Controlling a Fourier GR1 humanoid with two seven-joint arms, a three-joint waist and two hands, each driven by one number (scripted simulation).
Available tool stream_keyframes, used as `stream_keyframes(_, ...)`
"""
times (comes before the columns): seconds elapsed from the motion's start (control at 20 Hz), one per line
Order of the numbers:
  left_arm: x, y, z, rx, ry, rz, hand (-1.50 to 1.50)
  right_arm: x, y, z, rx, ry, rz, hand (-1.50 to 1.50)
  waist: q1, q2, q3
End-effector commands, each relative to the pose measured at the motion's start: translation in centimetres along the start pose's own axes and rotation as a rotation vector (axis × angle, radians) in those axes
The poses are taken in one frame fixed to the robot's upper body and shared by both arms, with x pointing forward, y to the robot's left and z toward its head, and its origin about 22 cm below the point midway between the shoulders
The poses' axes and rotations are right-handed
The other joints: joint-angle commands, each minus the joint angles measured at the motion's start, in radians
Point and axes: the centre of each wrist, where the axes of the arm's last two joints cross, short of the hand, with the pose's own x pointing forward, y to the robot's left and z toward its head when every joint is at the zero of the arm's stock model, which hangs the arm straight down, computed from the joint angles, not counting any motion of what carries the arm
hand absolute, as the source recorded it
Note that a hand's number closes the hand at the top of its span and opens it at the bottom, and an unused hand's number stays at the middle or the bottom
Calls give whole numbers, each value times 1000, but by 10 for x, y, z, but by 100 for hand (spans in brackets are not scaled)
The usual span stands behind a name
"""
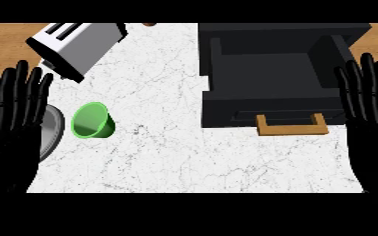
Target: Pick up the cup, place it into the drawer and close the drawer
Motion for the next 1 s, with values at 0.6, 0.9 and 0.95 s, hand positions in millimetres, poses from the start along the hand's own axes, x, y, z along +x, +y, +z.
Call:
stream_keyframes(0.6,-63,91,-23,-152,201,368,-150,-15,-8,8,192,135,-12,-150,11,1,-12)
stream_keyframes(0.9,-107,103,-30,-156,276,290,-150,-33,1,-47,170,132,-14,-150,16,3,-12)
stream_keyframes(0.95,-114,100,-44,-147,277,290,-150,-42,-3,-32,170,114,-1,-150,11,3,-12)
